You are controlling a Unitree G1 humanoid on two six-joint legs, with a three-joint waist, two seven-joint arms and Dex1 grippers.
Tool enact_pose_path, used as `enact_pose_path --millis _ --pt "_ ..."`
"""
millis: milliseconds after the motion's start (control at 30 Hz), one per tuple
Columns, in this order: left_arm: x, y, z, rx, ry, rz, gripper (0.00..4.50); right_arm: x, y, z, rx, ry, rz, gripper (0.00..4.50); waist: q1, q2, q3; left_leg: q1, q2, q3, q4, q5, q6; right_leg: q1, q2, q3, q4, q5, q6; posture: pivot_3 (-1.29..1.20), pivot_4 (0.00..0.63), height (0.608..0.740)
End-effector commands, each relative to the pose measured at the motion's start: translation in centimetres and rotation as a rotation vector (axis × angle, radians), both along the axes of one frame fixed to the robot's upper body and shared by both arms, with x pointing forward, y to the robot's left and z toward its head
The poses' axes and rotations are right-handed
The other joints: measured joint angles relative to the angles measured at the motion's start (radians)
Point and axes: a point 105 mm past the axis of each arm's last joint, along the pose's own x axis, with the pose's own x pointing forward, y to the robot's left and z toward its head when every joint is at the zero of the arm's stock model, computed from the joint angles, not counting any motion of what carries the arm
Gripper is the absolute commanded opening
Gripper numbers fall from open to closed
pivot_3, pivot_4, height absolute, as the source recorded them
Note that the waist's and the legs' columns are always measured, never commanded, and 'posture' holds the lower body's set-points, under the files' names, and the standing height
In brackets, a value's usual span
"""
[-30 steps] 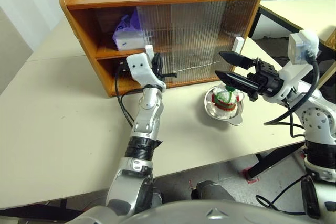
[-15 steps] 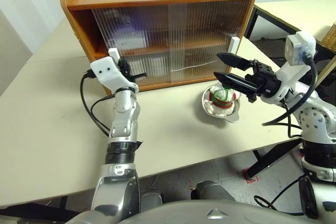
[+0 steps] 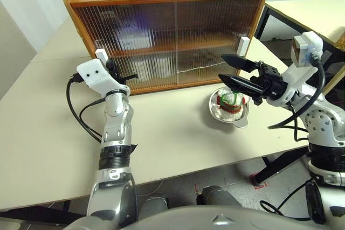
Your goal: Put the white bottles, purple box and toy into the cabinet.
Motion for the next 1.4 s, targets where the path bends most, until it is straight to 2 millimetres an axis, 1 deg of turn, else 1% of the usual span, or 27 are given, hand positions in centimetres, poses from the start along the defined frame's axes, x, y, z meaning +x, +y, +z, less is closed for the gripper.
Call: enact_pose_path --millis 33,133,367,467,533,633,733,800,867,967,1133,1200,1267,1400 --pt "0.2 0.3 -0.2 -0.018 0.001 -0.046 0.23 0.2 0.2 0.2 -0.005 -0.012 0.003 4.50 0.002 0.000 0.000 0.000 0.000 0.000 -0.001 0.001 0.000 0.000 0.000 0.000 0.000 0.000 0.000 -0.09 0.000 0.740" --pt "0.3 -1.4 0.2 -0.018 -0.027 -0.151 0.91 0.3 0.2 0.3 -0.005 -0.013 0.002 4.50 0.010 -0.002 0.001 -0.001 0.000 -0.001 -0.001 0.003 -0.002 0.000 0.000 0.000 0.000 0.000 0.000 -0.09 0.000 0.740" --pt "0.1 -3.1 0.7 -0.002 -0.042 -0.275 3.39 0.2 0.3 0.2 -0.004 -0.013 0.002 4.50 0.015 -0.004 0.003 -0.005 0.000 -0.001 0.001 0.001 -0.008 -0.002 -0.001 0.001 -0.001 0.000 0.000 -0.09 0.000 0.740" --pt "0.1 -4.6 1.0 0.002 -0.043 -0.415 4.43 0.3 0.3 0.2 -0.003 -0.012 0.004 4.50 0.021 -0.004 0.003 -0.006 0.000 -0.001 0.000 0.001 -0.008 -0.002 0.000 0.001 -0.001 -0.002 -0.001 -0.09 0.000 0.740" --pt "-0.1 -5.8 1.1 -0.007 -0.042 -0.529 4.49 0.3 0.3 0.2 -0.003 -0.012 0.004 4.50 0.029 -0.004 0.003 -0.005 0.000 -0.001 -0.001 0.001 -0.008 -0.003 0.000 0.000 -0.001 -0.002 -0.002 -0.09 0.000 0.740" --pt "-0.9 -8.1 1.5 0.004 -0.036 -0.772 4.49 0.4 0.3 0.2 -0.001 -0.013 0.001 4.50 0.039 -0.004 0.003 -0.006 0.000 -0.001 -0.001 0.001 -0.008 -0.002 0.000 0.000 -0.001 -0.002 -0.002 -0.09 0.000 0.740" --pt "-2.2 -9.5 2.1 0.001 -0.032 -0.971 4.49 0.5 0.3 0.2 0.001 -0.014 -0.001 4.50 0.042 -0.004 0.003 -0.007 0.000 -0.001 0.000 0.000 -0.010 -0.003 -0.001 0.001 -0.001 -0.002 -0.002 -0.09 0.000 0.740" --pt "-3.1 -9.9 2.4 0.026 -0.020 -1.070 4.49 0.5 0.3 0.2 0.003 -0.014 -0.004 4.50 0.042 -0.004 0.003 -0.007 0.000 -0.001 0.001 -0.002 -0.013 -0.004 -0.001 0.001 -0.001 -0.003 -0.003 -0.09 0.000 0.740" --pt "-3.8 -9.7 2.5 0.069 -0.009 -1.136 4.49 0.7 0.1 0.1 0.006 -0.010 -0.018 4.50 0.042 -0.004 0.003 -0.007 0.001 -0.002 0.001 -0.004 -0.015 -0.005 -0.001 0.001 -0.001 -0.003 -0.004 -0.09 0.000 0.740" --pt "-4.5 -8.9 2.9 0.112 -0.008 -1.190 4.49 1.5 -0.4 0.0 0.021 -0.002 -0.082 4.50 0.043 -0.004 0.002 -0.007 0.003 -0.002 0.000 -0.006 -0.015 -0.005 -0.001 0.001 0.000 -0.005 -0.007 -0.09 0.000 0.740" --pt "-5.7 -7.3 3.9 0.125 -0.044 -1.293 4.49 3.6 -2.3 -0.4 0.062 0.004 -0.248 4.50 0.042 -0.004 0.002 -0.008 0.004 -0.003 0.000 -0.007 -0.013 -0.007 -0.001 0.001 0.000 -0.004 -0.009 -0.09 0.000 0.740" --pt "-6.2 -6.8 4.2 0.113 -0.052 -1.322 4.49 4.6 -3.4 -0.7 0.074 0.006 -0.332 4.50 0.042 -0.003 0.002 -0.009 0.005 -0.005 0.000 -0.007 -0.013 -0.008 -0.001 0.002 0.000 -0.004 -0.009 -0.09 0.000 0.740" --pt "-6.6 -6.6 4.5 0.097 -0.056 -1.351 4.49 5.5 -4.6 -1.4 0.059 0.000 -0.420 4.50 0.043 -0.003 0.002 -0.011 0.007 -0.014 0.000 -0.007 -0.013 -0.009 -0.003 0.005 0.000 -0.003 -0.012 -0.09 0.000 0.740" --pt "-7.5 -6.2 4.3 0.111 -0.022 -1.394 4.49 7.3 -7.3 -3.1 0.034 0.015 -0.580 4.50 0.043 -0.002 0.001 -0.013 0.011 -0.022 0.000 -0.007 -0.013 -0.011 -0.003 0.005 0.000 -0.002 -0.014 -0.08 0.000 0.740"
